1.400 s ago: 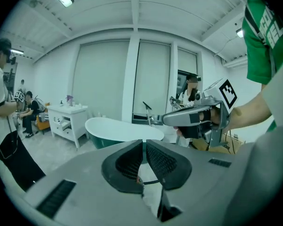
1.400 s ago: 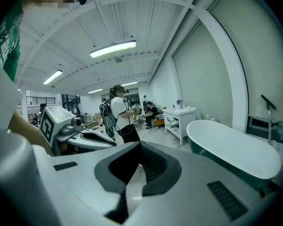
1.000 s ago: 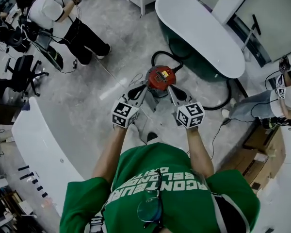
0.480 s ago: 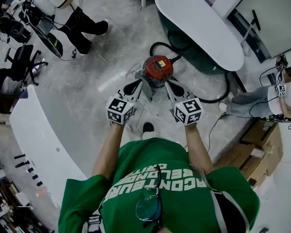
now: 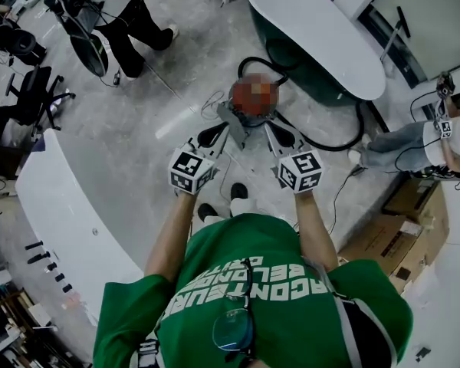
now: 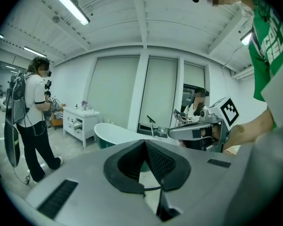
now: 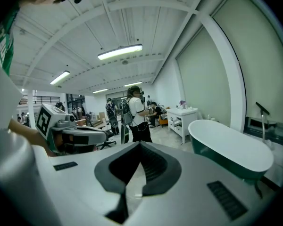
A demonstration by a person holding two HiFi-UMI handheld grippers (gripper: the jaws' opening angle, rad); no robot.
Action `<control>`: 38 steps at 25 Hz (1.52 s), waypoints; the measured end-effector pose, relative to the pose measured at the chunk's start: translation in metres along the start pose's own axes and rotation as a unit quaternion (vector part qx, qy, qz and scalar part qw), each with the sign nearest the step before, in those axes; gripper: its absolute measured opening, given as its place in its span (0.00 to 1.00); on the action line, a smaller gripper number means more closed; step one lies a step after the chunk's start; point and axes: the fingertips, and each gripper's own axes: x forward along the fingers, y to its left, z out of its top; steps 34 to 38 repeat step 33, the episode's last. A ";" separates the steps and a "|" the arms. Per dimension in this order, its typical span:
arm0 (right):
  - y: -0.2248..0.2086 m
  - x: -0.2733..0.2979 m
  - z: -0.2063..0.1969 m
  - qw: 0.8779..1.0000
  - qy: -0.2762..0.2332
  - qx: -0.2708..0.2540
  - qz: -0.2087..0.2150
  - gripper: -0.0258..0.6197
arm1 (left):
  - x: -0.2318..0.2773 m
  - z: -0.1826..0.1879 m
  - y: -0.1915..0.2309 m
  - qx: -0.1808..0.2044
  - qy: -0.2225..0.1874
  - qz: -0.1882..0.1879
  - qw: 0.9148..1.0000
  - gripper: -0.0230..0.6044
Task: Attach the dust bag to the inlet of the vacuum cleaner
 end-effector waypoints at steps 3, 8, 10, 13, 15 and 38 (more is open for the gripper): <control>0.018 -0.002 -0.003 1.000 0.000 0.005 -0.001 0.05 | -0.021 -0.001 0.003 -0.002 -0.003 0.003 1.000 0.04; 0.040 -0.001 -0.004 1.000 0.003 -0.001 0.005 0.05 | -0.043 -0.003 0.004 -0.004 -0.005 0.000 1.000 0.04; 0.046 0.000 -0.002 1.000 0.002 -0.008 0.007 0.05 | -0.048 -0.004 0.003 -0.005 -0.004 -0.005 1.000 0.04; 0.050 0.001 0.002 1.000 -0.001 -0.015 0.006 0.05 | -0.053 -0.001 0.003 0.000 -0.007 -0.006 1.000 0.04; 0.052 0.001 0.002 1.000 -0.002 -0.017 0.003 0.05 | -0.055 0.000 0.001 0.003 -0.006 -0.009 1.000 0.04; 0.057 -0.007 -0.005 1.000 -0.002 -0.013 -0.015 0.05 | -0.060 -0.001 -0.008 0.011 0.002 -0.023 1.000 0.04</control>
